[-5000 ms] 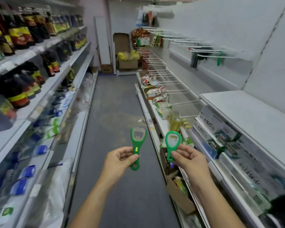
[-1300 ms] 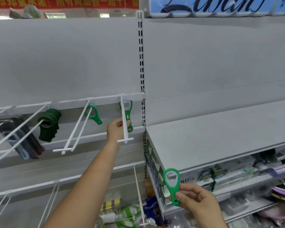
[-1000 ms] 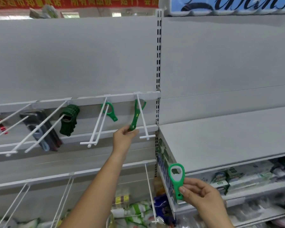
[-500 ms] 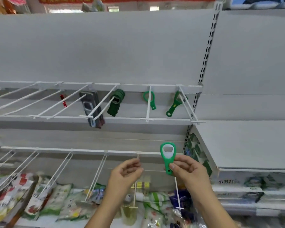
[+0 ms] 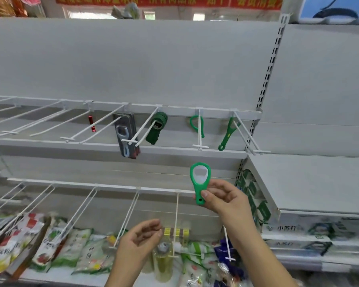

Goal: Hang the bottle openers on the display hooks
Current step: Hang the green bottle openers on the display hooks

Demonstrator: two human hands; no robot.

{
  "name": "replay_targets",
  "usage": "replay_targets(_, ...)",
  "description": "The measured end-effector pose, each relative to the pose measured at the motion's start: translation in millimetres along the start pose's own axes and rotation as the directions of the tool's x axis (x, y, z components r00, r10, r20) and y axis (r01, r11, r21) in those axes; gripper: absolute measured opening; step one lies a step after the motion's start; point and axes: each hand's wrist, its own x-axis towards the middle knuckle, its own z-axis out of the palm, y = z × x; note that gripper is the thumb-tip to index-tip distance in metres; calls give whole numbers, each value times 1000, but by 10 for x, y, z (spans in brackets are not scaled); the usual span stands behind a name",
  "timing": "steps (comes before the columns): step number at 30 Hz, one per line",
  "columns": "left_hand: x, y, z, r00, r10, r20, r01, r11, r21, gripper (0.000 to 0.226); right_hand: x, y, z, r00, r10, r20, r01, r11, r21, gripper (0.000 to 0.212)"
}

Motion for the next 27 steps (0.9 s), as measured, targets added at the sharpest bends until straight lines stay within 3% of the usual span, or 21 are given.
replay_targets(9,-59,-18,-65,1000,-6,26,8,998,-58,32,153,-200,145,998,-68,13,69,997,-21,26)
replay_targets(19,-2,-90,-126,999,-18,30,20,998,-67,38,434,-198,202,992,-76,-104,72,996,-47,21)
replay_targets(27,21,-137,-186,1000,-17,27,18,999,-48,40,1333,-89,190,977,-91,-193,56,982,-181,13)
